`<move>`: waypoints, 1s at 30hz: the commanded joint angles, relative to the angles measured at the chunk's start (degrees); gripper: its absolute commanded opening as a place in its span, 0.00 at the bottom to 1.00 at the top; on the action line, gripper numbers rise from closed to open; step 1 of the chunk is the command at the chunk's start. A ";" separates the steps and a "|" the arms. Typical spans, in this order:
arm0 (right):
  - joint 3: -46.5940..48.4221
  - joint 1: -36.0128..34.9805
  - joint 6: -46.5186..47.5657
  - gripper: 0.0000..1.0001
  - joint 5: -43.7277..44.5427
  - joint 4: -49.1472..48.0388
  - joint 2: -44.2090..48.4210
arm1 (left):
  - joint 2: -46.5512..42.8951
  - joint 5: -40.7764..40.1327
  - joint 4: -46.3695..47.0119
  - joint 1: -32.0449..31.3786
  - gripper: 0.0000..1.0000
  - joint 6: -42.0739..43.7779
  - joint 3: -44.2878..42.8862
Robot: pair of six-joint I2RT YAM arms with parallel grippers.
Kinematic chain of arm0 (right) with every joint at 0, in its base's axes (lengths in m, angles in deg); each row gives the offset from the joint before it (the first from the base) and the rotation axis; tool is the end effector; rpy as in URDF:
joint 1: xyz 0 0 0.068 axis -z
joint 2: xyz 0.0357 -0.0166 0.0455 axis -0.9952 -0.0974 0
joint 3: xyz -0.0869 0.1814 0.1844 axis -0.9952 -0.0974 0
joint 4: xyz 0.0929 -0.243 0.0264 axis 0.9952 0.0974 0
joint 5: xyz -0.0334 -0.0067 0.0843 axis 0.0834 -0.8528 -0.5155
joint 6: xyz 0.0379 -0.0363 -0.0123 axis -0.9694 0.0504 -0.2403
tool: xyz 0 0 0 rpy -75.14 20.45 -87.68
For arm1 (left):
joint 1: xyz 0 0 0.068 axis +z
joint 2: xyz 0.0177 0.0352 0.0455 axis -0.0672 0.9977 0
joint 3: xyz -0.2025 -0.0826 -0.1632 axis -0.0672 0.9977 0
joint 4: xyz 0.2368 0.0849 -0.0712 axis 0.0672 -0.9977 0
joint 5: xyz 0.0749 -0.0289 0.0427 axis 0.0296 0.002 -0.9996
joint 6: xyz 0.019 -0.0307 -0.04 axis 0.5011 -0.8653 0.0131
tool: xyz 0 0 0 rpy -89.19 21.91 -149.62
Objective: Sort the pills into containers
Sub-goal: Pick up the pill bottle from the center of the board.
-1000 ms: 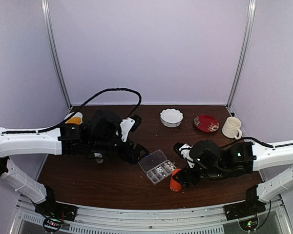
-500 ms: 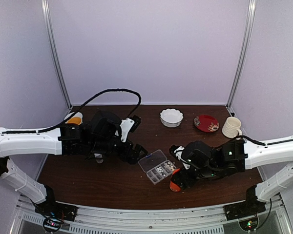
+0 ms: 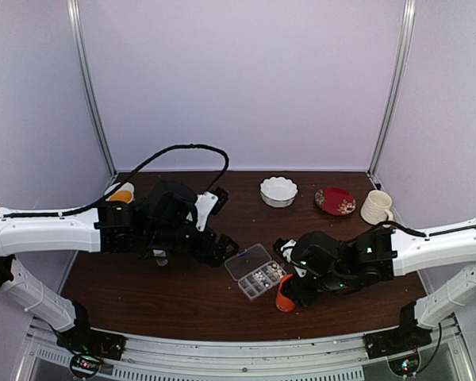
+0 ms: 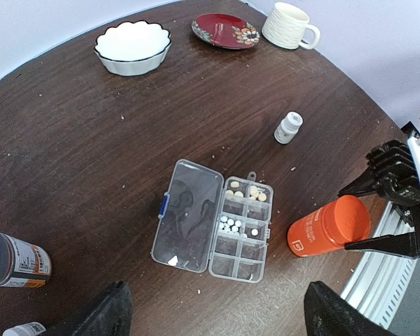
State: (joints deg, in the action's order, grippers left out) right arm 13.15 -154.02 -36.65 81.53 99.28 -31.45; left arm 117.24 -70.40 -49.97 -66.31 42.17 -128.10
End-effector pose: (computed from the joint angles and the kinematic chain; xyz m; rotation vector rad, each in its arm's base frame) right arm 0.0946 0.2406 0.2225 -0.9415 2.4690 0.4269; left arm 0.1460 -0.2711 0.2820 0.6342 2.2313 -0.7144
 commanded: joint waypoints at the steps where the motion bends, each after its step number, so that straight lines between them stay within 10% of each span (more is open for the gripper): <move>1: 1.81 0.32 0.01 0.54 2.01 0.64 0.60 | -0.86 -0.75 0.27 0.14 0.89 0.95 -0.70; 19: 7.44 4.85 -4.23 0.34 -2.89 -10.11 14.02 | -10.49 -0.27 12.48 0.14 0.89 6.56 5.74; 30: 13.15 5.88 -4.29 0.28 -10.94 -22.71 14.18 | -21.65 15.33 40.12 0.15 0.98 40.64 20.23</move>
State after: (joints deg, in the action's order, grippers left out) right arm 24.95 -148.29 -39.91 76.00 86.75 -17.64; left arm 97.17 -64.79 -22.97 -66.27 65.93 -109.80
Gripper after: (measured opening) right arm 0.545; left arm 0.975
